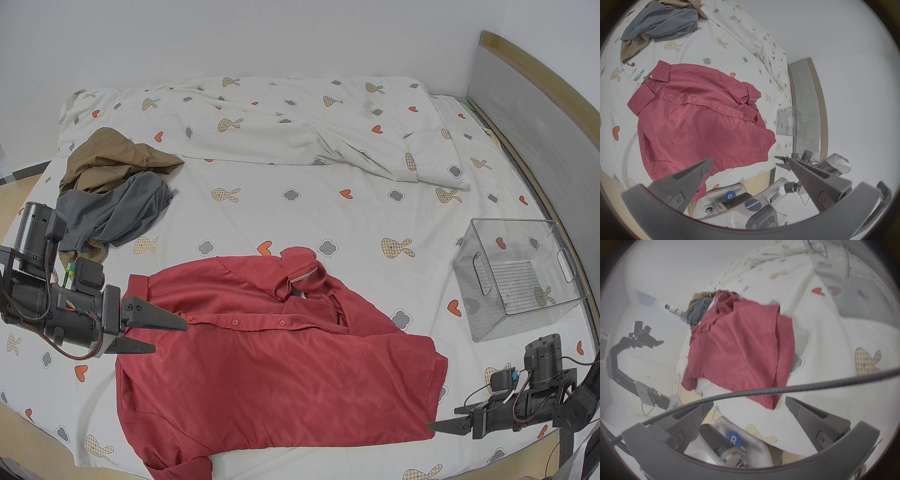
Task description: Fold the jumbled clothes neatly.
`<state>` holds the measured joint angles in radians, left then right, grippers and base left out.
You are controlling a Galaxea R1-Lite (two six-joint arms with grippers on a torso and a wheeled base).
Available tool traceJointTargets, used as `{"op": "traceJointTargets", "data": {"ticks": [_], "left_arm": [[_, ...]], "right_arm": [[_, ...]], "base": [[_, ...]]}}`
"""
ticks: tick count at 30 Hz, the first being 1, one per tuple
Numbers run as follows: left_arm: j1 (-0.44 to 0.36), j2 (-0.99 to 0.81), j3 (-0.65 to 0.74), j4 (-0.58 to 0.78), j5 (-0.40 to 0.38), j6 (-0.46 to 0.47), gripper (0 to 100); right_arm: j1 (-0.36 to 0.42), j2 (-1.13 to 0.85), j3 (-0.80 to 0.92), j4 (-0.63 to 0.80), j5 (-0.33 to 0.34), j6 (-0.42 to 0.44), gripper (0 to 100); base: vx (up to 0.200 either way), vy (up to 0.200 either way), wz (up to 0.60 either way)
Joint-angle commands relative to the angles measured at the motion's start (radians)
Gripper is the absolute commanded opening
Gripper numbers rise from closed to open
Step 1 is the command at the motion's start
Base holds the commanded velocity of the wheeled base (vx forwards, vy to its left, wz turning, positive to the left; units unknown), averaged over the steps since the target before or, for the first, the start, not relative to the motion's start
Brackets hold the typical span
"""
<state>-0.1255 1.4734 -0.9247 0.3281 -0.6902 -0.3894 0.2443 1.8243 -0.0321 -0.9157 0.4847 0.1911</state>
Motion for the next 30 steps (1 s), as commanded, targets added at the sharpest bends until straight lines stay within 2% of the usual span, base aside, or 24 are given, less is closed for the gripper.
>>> {"op": "traceJointTargets", "data": {"ticks": [1,4,5,8,9,11,12,13,14,15,17,24,30], "left_arm": [[0.001,0.013,0.0,0.0,0.001,0.0,100],[0.001,0.018,0.0,-0.001,0.003,-0.003,100],[0.004,0.019,0.001,0.0,0.003,-0.005,100],[0.004,0.018,0.006,-0.001,0.003,-0.006,100],[0.004,0.018,0.006,-0.001,0.003,-0.006,100],[0.004,0.018,0.009,-0.004,0.003,-0.002,100],[0.004,0.018,0.01,-0.003,0.003,-0.002,100],[0.004,0.016,0.009,-0.003,0.003,0.0,100],[0.004,0.016,0.009,-0.003,0.003,0.0,100],[0.004,0.016,0.009,-0.003,0.003,-0.002,100],[0.004,0.015,0.009,-0.003,0.003,-0.002,100],[0.004,0.013,0.012,-0.011,0.003,-0.003,100],[0.004,0.015,0.015,-0.017,0.003,-0.002,100]], "right_arm": [[-0.054,-0.166,-0.134,0.017,-0.006,0.005,100],[-0.049,-0.171,-0.229,0.063,-0.008,0.005,100],[-0.039,-0.169,-0.358,0.176,-0.012,0.007,100],[-0.022,-0.135,-0.58,0.377,-0.037,0.008,100],[-0.022,-0.135,-0.58,0.377,-0.037,0.008,100],[0.013,-0.023,-0.782,0.511,-0.115,0.007,100],[0.029,0.024,-0.842,0.531,-0.161,0.005,100],[0.046,0.075,-0.899,0.538,-0.218,0.005,100],[0.047,0.079,-0.904,0.538,-0.225,0.005,100],[0.072,0.139,-0.962,0.538,-0.293,0.005,100],[0.096,0.194,-1.014,0.54,-0.339,0.002,100],[0.129,0.3,-1.108,0.541,-0.357,0.005,100],[0.148,0.374,-1.149,0.543,-0.402,0.004,100]], "base": [[0.0,0.0,0.0],[0.0,0.0,0.0],[0.0,0.0,0.0],[0.0,0.0,0.0],[0.0,0.0,0.0],[0.0,0.0,0.0],[0.0,0.0,0.0],[0.0,0.0,0.0],[0.0,0.0,0.0],[0.0,0.0,0.0],[0.0,0.0,0.0],[0.0,0.0,0.0],[0.0,0.0,0.0]]}}
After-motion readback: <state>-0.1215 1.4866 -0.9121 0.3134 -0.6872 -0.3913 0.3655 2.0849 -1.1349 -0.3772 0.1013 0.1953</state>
